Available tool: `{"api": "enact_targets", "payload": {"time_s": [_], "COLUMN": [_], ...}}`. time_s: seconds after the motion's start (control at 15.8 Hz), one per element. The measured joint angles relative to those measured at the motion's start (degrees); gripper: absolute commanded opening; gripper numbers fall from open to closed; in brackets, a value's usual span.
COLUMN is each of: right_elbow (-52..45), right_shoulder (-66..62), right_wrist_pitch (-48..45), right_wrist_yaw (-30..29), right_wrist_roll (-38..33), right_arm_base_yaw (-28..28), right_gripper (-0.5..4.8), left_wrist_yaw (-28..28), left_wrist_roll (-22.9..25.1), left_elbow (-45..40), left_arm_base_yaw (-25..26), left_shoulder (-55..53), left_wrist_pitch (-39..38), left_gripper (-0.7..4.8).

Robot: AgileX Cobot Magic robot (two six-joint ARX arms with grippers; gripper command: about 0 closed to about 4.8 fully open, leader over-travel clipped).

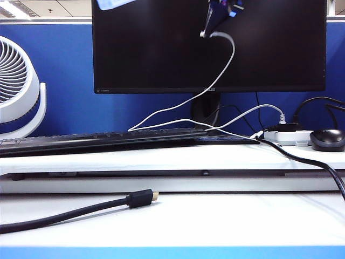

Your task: Pick up the Type-C charging cable and the charging base, insert one end of the Type-C charger into the corresponding slot on the base, and finally place the plugged-in charger back on the table.

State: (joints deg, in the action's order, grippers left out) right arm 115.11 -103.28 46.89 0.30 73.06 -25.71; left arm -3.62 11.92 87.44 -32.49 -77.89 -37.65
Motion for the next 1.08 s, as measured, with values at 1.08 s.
{"api": "enact_targets", "payload": {"time_s": [1.08], "right_elbow": [0.0], "right_shoulder": [18.0], "right_wrist_pitch": [-21.1], "right_wrist_yaw": [-36.4], "right_wrist_roll": [29.9], "right_arm_base_yaw": [-0.2], "right_gripper": [0.03], "left_wrist_yaw": [47.7], "left_wrist_roll": [-19.8], "left_elbow": [0.0], "left_arm_base_yaw": [1.7], "left_shoulder": [4.0], "left_wrist_pitch": [16.1], "left_gripper": [0.84]}}
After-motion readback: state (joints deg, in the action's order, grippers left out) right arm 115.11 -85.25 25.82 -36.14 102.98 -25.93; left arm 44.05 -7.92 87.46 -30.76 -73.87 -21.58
